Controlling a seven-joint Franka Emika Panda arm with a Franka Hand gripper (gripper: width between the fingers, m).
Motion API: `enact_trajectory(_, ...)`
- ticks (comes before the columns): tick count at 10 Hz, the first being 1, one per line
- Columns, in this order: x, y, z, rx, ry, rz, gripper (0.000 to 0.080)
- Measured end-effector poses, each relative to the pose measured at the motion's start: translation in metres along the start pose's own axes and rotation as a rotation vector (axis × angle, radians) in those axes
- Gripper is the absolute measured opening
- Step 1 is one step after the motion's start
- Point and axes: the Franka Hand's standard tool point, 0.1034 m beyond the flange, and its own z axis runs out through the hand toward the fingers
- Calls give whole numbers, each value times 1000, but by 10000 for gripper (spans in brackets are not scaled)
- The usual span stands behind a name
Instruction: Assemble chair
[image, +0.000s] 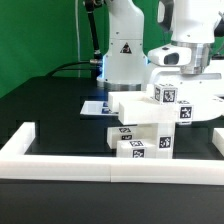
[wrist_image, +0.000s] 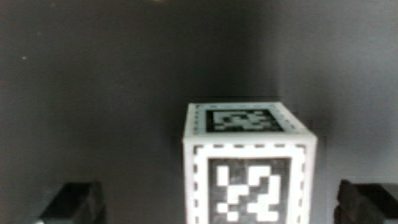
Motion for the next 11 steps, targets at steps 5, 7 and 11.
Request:
enact_trajectory(5,-4,-1,7,-3,-15,0,649)
enact_trajectory(7,-5,-1,9,-4,-18,-2,649)
enact_trajectory(11,-6,-1,9,-4,-19,-2,469)
